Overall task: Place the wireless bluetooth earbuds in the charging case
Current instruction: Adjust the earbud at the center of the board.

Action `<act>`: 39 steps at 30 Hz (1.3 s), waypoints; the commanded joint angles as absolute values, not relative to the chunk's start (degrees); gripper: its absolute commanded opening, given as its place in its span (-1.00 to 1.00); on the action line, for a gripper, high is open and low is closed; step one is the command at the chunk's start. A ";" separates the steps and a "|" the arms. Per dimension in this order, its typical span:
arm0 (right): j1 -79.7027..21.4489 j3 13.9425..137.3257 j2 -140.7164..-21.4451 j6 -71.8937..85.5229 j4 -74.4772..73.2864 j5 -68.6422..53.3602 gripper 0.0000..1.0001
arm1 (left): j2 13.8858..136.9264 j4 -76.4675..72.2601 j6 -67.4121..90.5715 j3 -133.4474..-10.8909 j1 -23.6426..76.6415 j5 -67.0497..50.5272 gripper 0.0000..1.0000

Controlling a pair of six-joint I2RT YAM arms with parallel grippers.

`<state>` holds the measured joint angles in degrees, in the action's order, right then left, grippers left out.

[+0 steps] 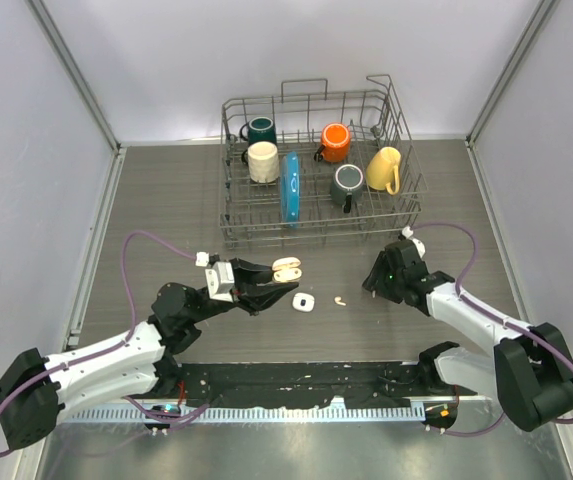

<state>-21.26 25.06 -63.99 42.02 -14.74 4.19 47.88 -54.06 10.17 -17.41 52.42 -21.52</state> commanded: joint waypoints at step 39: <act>-24.26 38.06 -76.73 24.96 -25.13 5.62 -0.21 | 45.88 -55.63 10.55 -17.31 52.56 -20.66 -1.00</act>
<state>-23.66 36.71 -76.55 25.36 -24.47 5.02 47.24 -53.67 10.50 -17.43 52.42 -21.47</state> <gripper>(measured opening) 0.398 0.320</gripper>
